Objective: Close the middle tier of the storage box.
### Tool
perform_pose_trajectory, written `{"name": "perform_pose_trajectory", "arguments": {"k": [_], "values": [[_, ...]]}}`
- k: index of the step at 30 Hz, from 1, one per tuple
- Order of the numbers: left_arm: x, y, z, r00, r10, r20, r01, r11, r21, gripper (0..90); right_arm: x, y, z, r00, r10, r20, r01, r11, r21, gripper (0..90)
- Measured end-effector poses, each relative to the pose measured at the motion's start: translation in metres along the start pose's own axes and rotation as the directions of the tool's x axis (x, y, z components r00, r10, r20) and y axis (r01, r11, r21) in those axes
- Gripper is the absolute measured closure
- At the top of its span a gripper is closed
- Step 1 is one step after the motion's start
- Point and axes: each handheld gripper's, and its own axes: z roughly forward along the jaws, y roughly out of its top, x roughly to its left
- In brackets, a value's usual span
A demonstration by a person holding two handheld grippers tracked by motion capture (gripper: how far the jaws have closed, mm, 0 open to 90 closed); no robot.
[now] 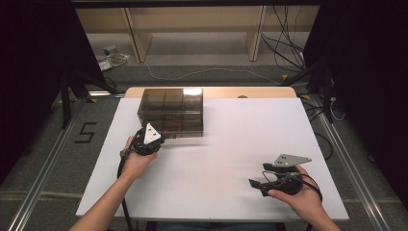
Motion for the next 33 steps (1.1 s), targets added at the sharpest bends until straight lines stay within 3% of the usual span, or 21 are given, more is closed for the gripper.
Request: {"name": "perform_pose_trajectory", "arguments": {"k": [33], "values": [[0.007, 0.0027, 0.0046, 0.9998, -0.016, -0.008, 0.016, 0.9999, 0.006, 89.8, 0.0, -0.0001, -0.0001, 1.0, 0.0, 0.004, 0.0, 1.0, -0.002, 16.7]]}}
